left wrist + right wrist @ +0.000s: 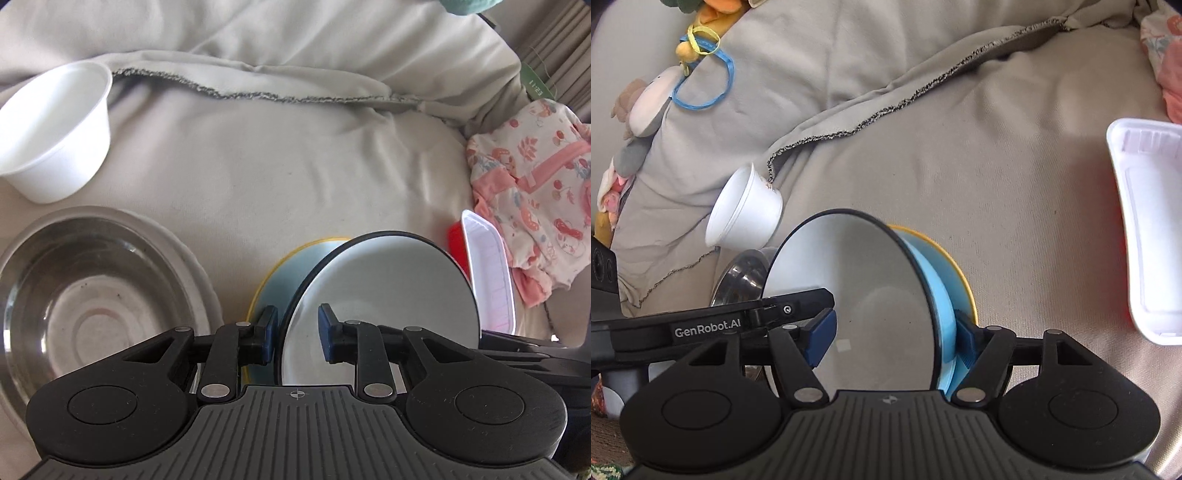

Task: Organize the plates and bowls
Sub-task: 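Lower the blue bowl into the yellow-rimmed bowl and open the right tool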

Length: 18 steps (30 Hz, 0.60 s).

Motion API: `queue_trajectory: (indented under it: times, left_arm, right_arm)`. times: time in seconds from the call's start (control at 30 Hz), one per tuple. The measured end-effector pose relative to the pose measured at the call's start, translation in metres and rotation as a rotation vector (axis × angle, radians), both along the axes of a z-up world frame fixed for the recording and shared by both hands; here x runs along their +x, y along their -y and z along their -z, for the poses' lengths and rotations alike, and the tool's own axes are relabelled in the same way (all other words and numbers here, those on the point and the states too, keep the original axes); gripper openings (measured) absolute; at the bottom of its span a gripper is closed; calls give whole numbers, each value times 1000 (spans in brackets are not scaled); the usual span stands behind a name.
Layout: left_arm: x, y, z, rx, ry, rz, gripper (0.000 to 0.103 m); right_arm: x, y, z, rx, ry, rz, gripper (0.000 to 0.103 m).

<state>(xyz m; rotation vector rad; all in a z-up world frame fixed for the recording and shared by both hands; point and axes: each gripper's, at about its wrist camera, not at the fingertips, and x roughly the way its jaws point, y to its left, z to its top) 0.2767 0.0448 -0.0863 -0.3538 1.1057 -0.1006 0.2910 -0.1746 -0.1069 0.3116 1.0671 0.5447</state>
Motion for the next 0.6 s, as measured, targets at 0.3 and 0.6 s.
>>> queue_trajectory:
  times: [0.3,0.6]
  left_arm:
    - [-6,-9,-6,10,15,-4,24]
    - [-6,-5,-22,123,71,3,21]
  right_arm:
    - [-13,-11,-16,-84,103,-10,68]
    - [-16,-8,-39,-134,197,0,68]
